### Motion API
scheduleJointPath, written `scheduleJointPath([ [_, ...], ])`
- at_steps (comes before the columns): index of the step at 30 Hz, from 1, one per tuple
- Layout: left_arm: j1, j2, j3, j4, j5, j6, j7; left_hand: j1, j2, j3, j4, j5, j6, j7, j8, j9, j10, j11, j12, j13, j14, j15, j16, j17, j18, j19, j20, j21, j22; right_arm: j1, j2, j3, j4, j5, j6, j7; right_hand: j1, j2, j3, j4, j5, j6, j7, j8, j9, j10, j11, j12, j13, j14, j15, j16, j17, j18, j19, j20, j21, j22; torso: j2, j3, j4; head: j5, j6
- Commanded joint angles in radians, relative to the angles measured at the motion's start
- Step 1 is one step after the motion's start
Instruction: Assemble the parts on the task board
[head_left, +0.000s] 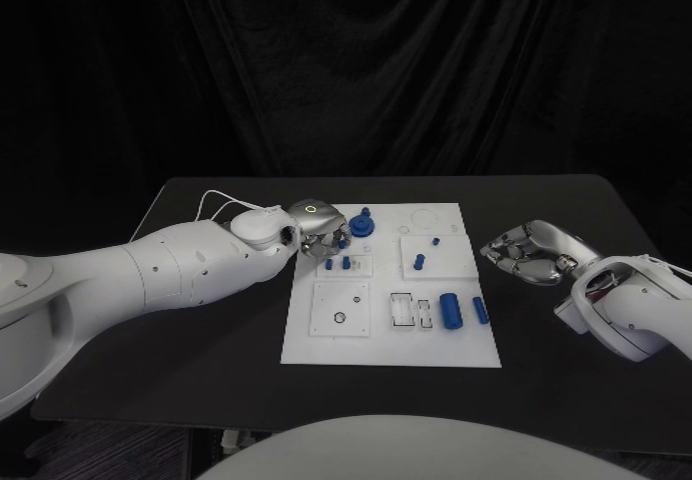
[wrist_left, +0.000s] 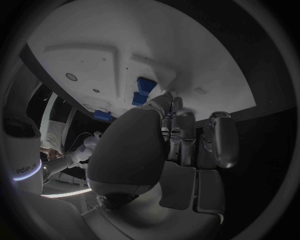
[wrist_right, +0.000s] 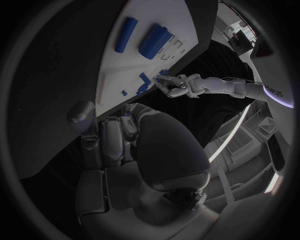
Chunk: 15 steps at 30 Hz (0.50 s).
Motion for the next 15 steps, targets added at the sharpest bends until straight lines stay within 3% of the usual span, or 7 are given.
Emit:
scheduleJointPath([
  [1,-0.002,-0.001,0.0,-0.001,-0.001,0.014,-0.005,-0.012,-0.004,0.005,0.002,-0.009,-0.017,-0.006,-0.01,-0.005,0.001,0.007,-0.009,-0.001,-0.007,0.0,-0.005,-0.002,0.004,-0.005,0.0,-0.006,0.177,-0.003,-0.001,0.001,0.0,-0.002,0.008,-0.018,-0.002,-0.004,0.004,0.001,0.006,0.001,0.003,-0.001,0.001,-0.002,0.002,-0.002,0.0,0.004,-0.002,-0.006,0.026,0.012,0.0,0.0,-0.003,0.112,0.0,0.0002,-0.0008,0.001,0.0],
  [15,-0.002,-0.005,0.0,-0.002,-0.001,-0.009,-0.012,-0.021,-0.011,0.007,0.01,-0.019,-0.067,-0.029,-0.025,-0.021,0.006,0.015,-0.024,0.001,-0.011,0.005,-0.013,-0.013,0.006,-0.007,0.002,-0.015,0.175,-0.003,-0.001,0.001,0.0,-0.002,0.015,-0.021,-0.002,-0.004,0.004,0.001,0.006,0.001,0.003,-0.001,0.001,-0.002,0.002,-0.002,0.0,0.004,-0.002,-0.006,0.026,0.012,0.0,0.0,-0.003,0.112,0.0,0.0001,0.0002,0.0,0.0],
])
